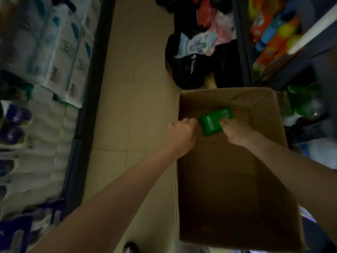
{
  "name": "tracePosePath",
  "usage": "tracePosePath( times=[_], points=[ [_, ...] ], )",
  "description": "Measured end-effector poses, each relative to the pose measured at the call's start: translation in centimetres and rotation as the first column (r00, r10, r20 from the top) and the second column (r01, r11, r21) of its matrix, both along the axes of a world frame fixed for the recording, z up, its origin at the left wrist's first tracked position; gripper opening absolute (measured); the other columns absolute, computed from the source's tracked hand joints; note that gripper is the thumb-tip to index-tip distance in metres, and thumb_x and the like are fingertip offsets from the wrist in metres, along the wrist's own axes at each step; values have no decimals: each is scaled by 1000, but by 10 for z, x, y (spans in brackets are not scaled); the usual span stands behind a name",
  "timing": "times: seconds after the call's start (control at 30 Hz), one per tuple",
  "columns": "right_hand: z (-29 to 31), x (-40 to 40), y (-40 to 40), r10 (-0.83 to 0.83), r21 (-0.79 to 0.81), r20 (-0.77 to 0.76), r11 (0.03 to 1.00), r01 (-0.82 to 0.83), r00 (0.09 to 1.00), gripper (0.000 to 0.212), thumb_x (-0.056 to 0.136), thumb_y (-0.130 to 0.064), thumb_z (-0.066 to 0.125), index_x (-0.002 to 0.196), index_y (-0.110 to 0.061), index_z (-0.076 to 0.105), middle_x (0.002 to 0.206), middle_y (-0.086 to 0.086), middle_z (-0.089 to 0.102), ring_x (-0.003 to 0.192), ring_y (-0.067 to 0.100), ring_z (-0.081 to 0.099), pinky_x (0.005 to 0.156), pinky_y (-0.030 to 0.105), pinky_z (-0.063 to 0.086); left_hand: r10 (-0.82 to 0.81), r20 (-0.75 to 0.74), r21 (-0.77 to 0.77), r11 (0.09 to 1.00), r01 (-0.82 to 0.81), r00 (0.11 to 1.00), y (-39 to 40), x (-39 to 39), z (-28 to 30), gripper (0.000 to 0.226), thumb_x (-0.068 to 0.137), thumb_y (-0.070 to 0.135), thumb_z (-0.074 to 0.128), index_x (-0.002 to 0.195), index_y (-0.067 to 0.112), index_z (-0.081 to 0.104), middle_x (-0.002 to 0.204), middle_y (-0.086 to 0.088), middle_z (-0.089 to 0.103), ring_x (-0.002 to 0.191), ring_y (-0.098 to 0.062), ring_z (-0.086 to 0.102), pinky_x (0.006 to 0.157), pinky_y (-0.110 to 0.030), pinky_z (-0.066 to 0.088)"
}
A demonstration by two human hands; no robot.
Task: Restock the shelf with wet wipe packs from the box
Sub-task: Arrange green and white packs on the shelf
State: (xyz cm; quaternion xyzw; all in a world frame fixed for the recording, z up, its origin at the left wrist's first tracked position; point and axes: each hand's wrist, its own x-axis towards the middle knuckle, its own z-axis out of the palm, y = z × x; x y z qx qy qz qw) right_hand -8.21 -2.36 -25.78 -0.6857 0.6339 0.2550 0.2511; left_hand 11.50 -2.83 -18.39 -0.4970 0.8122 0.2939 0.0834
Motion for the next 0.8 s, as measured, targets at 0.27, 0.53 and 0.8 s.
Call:
tracePosePath(
  times=[0.27,0.53,0.8],
  points=[
    [-115,22,-51,51,-13,-147,999,-53,988,81,87,-11,56,148,-11,2,153,12,13,129,31,38,93,40,47,17,-200,-47,999,-27,980,-21,-9,-71,29,90,4,47,117,6,56,115,-11,59,105,-24,57,89,-37,48],
    [42,17,-58,-589,365,613,802,472,527,78,77,-28,73,141,-21,28,125,-2,48,105,17,53,81,27,50,496,-181,182,865,-467,849,-32,-1,-2,27,95,17,42,114,6,57,117,-14,61,110,-29,57,90,-33,45],
    [258,166,-81,-293,272,956,914,299,27,40,76,16,61,100,-15,59,85,-14,72,82,-1,66,73,13,53,938,-341,909,313,-277,-58,-60,156,182,19,95,29,47,86,14,56,62,-1,68,50,-9,61,41,-12,44]
  ],
)
